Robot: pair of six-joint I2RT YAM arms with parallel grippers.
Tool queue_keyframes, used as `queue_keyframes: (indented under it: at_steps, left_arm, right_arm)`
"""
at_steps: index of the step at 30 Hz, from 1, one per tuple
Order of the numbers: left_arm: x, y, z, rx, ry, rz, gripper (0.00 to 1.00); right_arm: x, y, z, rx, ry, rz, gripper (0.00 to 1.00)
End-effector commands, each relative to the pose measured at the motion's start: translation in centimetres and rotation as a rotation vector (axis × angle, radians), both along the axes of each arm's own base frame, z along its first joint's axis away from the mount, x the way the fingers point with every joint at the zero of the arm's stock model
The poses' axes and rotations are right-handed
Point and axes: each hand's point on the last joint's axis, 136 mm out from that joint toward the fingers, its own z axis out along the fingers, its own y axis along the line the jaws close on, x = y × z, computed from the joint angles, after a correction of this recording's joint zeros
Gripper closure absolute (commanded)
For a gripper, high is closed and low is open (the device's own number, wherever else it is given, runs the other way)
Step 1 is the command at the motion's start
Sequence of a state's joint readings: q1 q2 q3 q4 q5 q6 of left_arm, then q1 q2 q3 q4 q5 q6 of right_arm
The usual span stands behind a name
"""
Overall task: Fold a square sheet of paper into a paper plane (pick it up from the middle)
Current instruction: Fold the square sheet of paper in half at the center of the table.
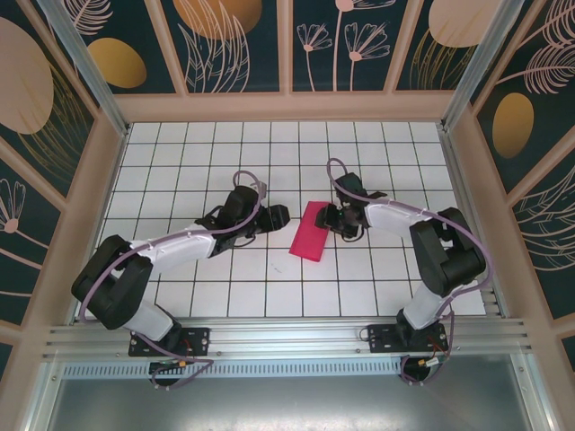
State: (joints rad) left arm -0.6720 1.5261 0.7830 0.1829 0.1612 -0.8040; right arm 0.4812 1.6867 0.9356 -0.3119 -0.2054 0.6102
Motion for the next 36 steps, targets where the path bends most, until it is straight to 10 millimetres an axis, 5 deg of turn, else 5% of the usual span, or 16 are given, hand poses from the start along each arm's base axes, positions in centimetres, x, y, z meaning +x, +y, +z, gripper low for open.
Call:
queue_keyframes:
  at_steps: [1,36]
  left_arm:
    - [0.7,-1.0,1.2,-0.032,-0.026,-0.027,0.39]
    - [0.2,-2.1,-0.5,-0.035,0.031,-0.089,0.48]
  right_arm:
    - [-0.6,-0.5,-1.3,-0.054,0.043,-0.025,0.42]
    - [1.0,0.0,0.9,0.02,-0.024,-0.181,0.42]
